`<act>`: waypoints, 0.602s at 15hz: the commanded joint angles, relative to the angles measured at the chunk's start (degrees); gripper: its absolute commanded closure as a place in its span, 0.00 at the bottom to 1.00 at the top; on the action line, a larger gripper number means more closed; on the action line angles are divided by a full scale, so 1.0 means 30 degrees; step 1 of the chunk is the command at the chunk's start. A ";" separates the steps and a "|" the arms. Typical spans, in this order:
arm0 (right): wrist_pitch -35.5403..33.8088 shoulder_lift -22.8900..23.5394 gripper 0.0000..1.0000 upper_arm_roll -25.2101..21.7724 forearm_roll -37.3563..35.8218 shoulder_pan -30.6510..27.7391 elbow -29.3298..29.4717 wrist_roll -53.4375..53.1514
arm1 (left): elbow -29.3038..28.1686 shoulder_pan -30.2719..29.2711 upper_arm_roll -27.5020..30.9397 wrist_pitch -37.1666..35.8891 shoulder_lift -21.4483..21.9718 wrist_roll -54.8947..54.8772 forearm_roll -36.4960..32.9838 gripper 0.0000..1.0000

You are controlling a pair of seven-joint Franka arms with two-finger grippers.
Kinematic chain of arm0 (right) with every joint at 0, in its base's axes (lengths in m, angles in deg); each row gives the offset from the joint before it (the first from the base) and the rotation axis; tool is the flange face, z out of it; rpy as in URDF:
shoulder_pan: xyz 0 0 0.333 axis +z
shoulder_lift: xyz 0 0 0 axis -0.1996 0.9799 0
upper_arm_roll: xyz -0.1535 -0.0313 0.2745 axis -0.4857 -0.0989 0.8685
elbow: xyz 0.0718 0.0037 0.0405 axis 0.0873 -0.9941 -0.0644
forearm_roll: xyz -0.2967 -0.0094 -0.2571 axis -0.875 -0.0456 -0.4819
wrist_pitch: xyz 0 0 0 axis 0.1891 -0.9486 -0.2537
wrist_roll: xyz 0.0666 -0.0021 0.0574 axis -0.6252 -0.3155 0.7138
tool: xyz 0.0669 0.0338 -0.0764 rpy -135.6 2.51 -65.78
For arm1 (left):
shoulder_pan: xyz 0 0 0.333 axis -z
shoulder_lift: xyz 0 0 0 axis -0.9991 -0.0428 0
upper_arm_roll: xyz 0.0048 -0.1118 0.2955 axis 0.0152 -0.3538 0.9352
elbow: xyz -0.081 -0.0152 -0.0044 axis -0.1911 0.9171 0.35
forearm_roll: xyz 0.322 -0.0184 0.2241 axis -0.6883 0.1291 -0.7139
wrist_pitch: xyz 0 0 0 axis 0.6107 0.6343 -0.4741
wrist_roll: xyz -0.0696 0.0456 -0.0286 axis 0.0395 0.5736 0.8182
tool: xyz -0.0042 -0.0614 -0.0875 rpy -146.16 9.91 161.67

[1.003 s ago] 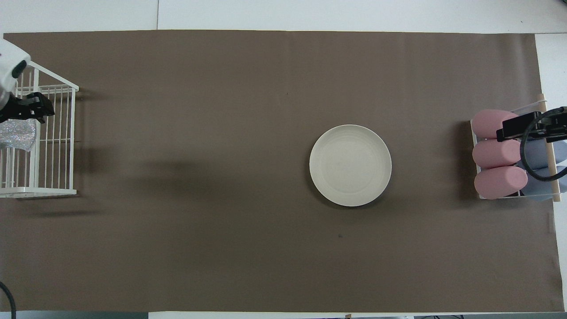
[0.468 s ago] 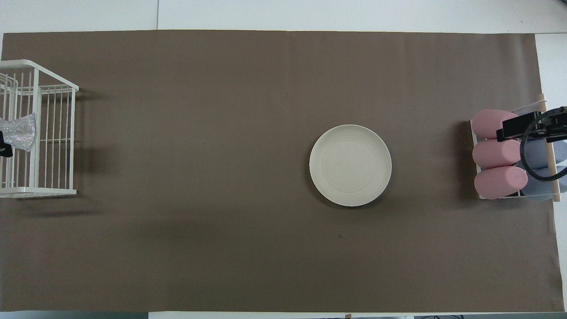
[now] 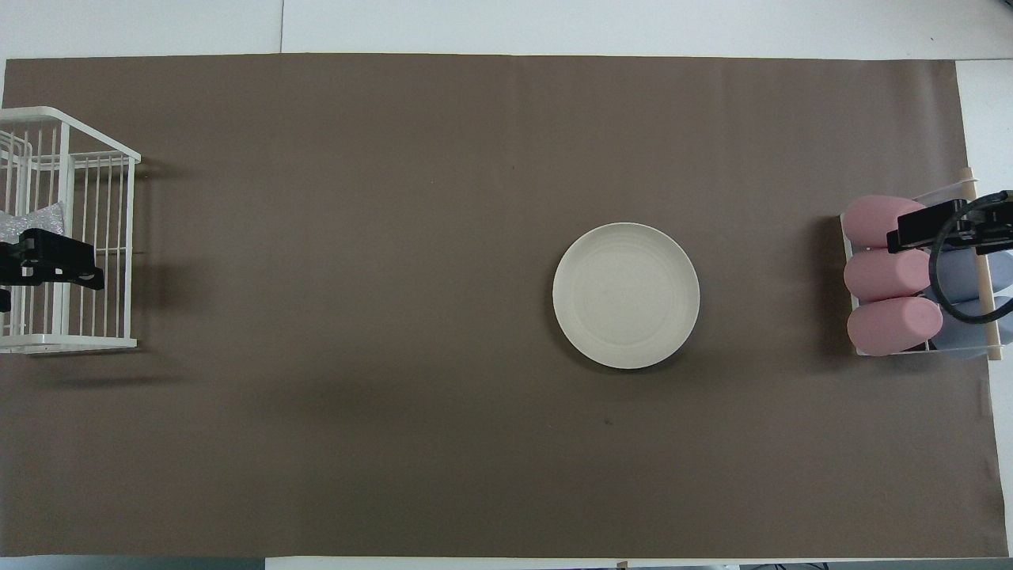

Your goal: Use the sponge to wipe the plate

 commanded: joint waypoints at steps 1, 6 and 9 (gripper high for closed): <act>-0.0126 -0.0332 0.00 0.0126 -0.0302 -0.0069 -0.0271 -0.0321 | 0.1868 0.0696 0.0624 -0.0097 -0.0866 0.0342 0.1283 0.00; -0.0126 -0.0332 0.00 0.0126 -0.0302 -0.0069 -0.0271 -0.0349 | 0.1697 0.0550 0.0539 -0.1240 -0.0664 0.0139 0.1174 0.00; -0.0126 -0.0332 0.00 0.0126 -0.0302 -0.0069 -0.0271 -0.0349 | 0.1697 0.0607 0.0274 -0.1065 -0.0664 -0.0476 0.0325 0.00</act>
